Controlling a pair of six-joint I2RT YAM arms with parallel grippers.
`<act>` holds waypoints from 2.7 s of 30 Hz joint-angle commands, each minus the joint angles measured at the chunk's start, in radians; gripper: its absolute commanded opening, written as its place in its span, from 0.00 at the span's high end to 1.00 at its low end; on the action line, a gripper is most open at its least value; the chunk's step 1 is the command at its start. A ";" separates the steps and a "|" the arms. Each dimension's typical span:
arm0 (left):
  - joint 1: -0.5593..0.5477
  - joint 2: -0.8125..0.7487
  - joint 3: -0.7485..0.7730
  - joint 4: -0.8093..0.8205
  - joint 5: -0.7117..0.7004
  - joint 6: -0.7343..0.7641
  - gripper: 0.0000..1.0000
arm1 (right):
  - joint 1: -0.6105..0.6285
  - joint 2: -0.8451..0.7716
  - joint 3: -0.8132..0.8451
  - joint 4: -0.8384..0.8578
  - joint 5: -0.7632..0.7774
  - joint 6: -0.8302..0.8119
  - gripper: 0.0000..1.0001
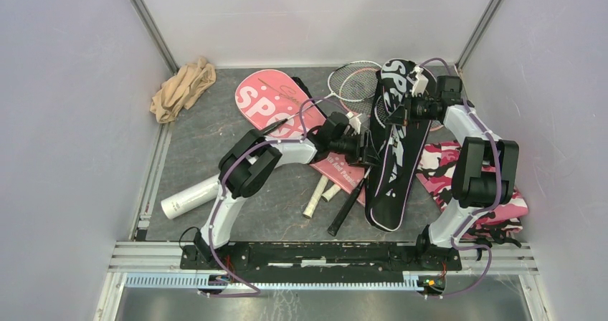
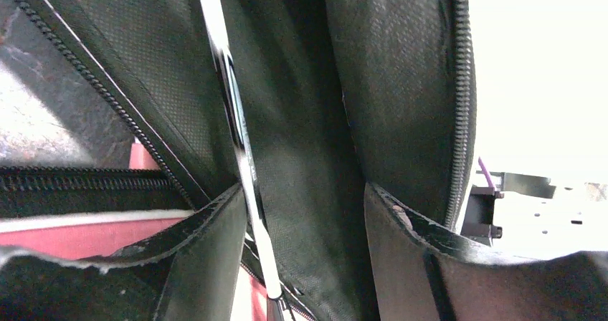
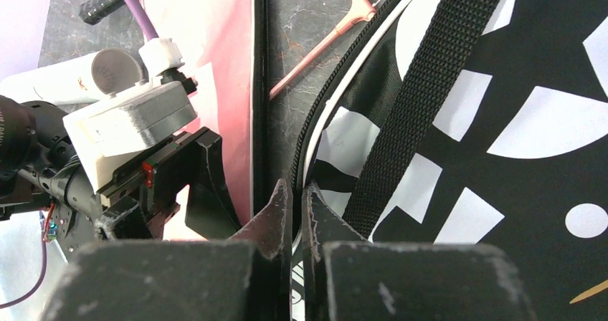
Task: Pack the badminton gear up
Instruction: Place the racket in the racket bag.
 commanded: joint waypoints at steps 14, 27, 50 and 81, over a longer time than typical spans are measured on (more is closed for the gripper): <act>-0.014 -0.180 0.015 -0.293 -0.251 0.395 0.22 | -0.006 -0.012 0.004 0.014 -0.037 -0.044 1.00; -0.064 -0.260 -0.125 -0.355 -0.115 0.447 0.29 | -0.007 -0.016 0.024 0.000 -0.029 -0.049 1.00; -0.130 -0.223 -0.108 -0.425 -0.184 0.445 0.70 | -0.006 -0.047 -0.011 -0.014 -0.034 -0.072 1.00; -0.093 -0.064 0.187 -0.327 -0.312 0.068 0.98 | -0.006 -0.119 -0.181 0.166 -0.009 0.126 1.00</act>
